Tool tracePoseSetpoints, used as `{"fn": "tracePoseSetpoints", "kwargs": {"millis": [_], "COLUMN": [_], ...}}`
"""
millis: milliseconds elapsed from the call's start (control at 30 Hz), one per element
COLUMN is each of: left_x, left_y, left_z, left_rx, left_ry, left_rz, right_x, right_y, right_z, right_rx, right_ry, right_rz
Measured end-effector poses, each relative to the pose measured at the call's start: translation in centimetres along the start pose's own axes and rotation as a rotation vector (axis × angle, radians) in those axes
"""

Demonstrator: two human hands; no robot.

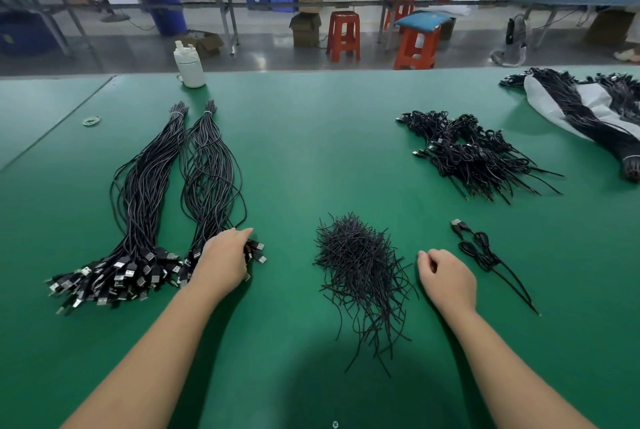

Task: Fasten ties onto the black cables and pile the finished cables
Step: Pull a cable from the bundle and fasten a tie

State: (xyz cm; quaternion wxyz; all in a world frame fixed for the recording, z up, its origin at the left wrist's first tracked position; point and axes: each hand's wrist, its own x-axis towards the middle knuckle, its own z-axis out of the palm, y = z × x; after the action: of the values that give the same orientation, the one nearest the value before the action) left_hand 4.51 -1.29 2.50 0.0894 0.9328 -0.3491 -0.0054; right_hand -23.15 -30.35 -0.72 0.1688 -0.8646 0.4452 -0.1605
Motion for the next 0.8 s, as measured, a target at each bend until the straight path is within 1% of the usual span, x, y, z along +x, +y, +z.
{"fn": "tracePoseSetpoints", "kwargs": {"millis": [33,233,400,500,633,800], "left_x": [0.2,0.1,-0.2,-0.5,-0.6,-0.9], "left_y": [-0.4,-1.2,-1.2,-1.2,-1.0,-0.6], "left_z": [0.0,0.3,-0.1,0.2,0.1,0.0], "left_rx": [0.017,0.03,0.121,0.106,0.146,0.185], "left_ry": [-0.011,0.059,-0.09,-0.016,0.07,0.164], "left_rz": [-0.001,0.036,0.159,0.147,0.131,0.22], "right_x": [0.0,-0.1,-0.2,-0.2,-0.3,-0.4], "right_y": [0.0,0.1,-0.1,-0.1,-0.2,-0.3], "right_z": [0.0,0.1,-0.1,-0.1,-0.3,-0.4], "right_rx": [-0.004,0.013,0.013,0.015,0.03,0.035], "right_ry": [0.0,0.013,0.01,0.01,0.006,-0.004], "right_rz": [-0.002,0.009,0.003,0.008,0.006,0.004]}}
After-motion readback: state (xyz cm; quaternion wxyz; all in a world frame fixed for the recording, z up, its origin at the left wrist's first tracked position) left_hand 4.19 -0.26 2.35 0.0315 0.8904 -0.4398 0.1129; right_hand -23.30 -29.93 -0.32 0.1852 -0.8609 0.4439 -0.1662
